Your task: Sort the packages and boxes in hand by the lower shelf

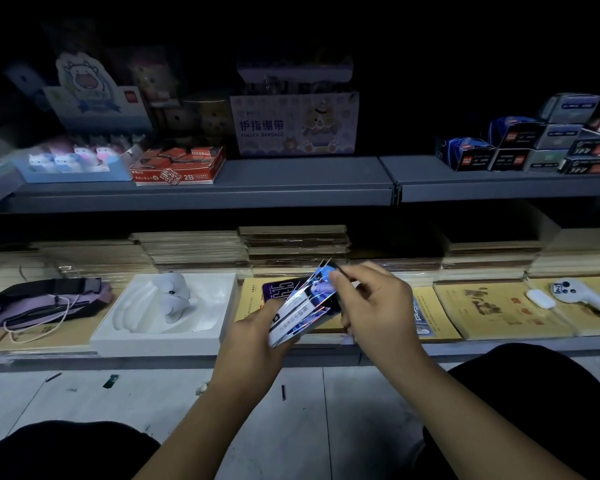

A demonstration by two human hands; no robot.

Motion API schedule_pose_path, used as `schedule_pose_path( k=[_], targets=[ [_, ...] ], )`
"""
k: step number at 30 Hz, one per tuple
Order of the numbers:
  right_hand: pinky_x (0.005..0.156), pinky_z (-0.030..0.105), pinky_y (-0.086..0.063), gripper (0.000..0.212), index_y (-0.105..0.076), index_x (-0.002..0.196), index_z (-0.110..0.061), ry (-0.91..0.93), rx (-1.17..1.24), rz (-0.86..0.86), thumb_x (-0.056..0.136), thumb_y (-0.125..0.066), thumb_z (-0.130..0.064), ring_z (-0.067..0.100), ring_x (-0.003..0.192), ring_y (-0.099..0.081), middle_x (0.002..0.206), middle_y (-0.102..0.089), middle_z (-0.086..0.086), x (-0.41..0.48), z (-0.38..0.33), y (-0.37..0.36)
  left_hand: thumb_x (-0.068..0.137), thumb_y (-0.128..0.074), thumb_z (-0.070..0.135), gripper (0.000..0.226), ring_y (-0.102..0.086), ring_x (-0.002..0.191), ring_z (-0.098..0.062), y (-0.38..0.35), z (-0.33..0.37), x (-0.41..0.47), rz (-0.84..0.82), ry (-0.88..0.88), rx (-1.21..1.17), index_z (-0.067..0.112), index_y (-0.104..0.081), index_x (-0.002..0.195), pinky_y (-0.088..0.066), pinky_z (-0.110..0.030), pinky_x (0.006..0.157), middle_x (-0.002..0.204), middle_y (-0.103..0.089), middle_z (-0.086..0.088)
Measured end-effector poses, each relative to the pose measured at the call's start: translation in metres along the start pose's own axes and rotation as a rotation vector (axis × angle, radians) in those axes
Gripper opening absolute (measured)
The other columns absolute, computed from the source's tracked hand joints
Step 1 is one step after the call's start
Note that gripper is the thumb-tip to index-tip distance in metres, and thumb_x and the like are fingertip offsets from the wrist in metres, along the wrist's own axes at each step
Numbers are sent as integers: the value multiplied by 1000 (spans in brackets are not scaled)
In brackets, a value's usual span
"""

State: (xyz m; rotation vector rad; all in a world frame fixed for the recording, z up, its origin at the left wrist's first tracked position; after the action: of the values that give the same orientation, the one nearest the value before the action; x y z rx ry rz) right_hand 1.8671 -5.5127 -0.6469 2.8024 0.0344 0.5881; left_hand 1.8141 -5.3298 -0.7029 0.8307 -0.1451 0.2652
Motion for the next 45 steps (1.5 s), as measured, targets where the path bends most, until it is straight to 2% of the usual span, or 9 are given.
schedule_pose_path(
  k=[6, 11, 16, 20, 24, 29, 34, 38, 45],
  targets=[
    [40, 33, -46, 4, -66, 97, -15, -169, 161, -59, 97, -69, -18, 11, 40, -54, 59, -67, 2, -6, -12, -4, 88, -77, 34, 47, -65, 91, -2, 0, 2, 0, 6, 5, -2, 44, -52, 126, -59, -30, 75, 106, -71, 18],
    [41, 21, -43, 10, -67, 93, -3, -201, 145, -95, 97, -68, -12, 4, 38, -54, 46, -59, -9, -6, -11, -4, 88, -77, 36, 49, -65, 91, -4, 0, 5, -2, -1, -16, 55, 45, -50, 128, -59, -30, 74, 109, -71, 17],
    [52, 33, -44, 50, -58, 61, -7, -162, -122, -241, 102, -59, -35, 2, 46, -55, 46, -57, -10, -9, -14, -7, 89, -73, 43, 45, -65, 88, -6, 1, 4, -2, -19, 16, 129, 45, -47, 126, -59, -30, 70, 109, -71, 16],
    [51, 19, -35, 32, -61, 74, -16, -82, -242, -197, 96, -67, -39, 6, 58, -53, 60, -58, -8, -7, -9, -10, 89, -73, 45, 45, -66, 88, -9, 0, 5, -1, -22, 27, 116, 45, -47, 126, -59, -28, 68, 108, -71, 14],
    [45, 29, -46, 16, -64, 92, -13, -190, -15, -189, 95, -70, -28, 8, 45, -58, 68, -73, 1, -6, -8, -9, 88, -75, 44, 47, -66, 90, -8, -2, 5, -1, -27, 45, 62, 41, -50, 128, -60, -30, 72, 109, -72, 13],
    [41, 25, -46, 13, -72, 97, -11, -135, 90, -79, 102, -62, -16, 5, 38, -53, 46, -59, -14, -6, -13, 1, 88, -74, 43, 50, -65, 97, -7, 1, 4, 1, -28, 74, 9, 35, -52, 132, -58, -20, 74, 118, -70, 11],
    [43, 29, -53, 12, -61, 106, -8, -133, 336, 162, 106, -51, -14, 21, 45, -64, 59, -65, 17, 2, -23, 16, 85, -79, 37, 44, -68, 92, -4, 5, 1, 1, -9, 131, -150, 38, -57, 123, -57, -17, 68, 108, -71, 17],
    [55, 34, -63, 7, -57, 105, -4, -150, 397, 300, 106, -53, -10, 26, 59, -75, 68, -74, 9, 13, -25, 35, 83, -82, 22, 33, -69, 85, 0, 7, -6, 3, 21, 221, -347, 33, -65, 109, -52, -16, 65, 94, -75, 18],
    [60, 32, -63, 11, -58, 106, -2, -114, 375, 346, 98, -65, -4, 25, 65, -76, 80, -74, 10, 16, -23, 42, 81, -84, 19, 39, -74, 90, -7, 8, -5, 4, 13, 252, -492, 30, -68, 115, -60, -24, 75, 101, -78, 14]
  ],
)
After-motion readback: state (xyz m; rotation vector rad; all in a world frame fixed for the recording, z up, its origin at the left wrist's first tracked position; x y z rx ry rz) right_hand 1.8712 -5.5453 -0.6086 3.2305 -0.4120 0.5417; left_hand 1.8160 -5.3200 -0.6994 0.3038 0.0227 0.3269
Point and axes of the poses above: each hand's wrist, its own x-axis towards the middle knuckle, its own y-axis out of the back of the hand, z = x × y, the point moved 2 cm from there along x, towards the middle knuckle
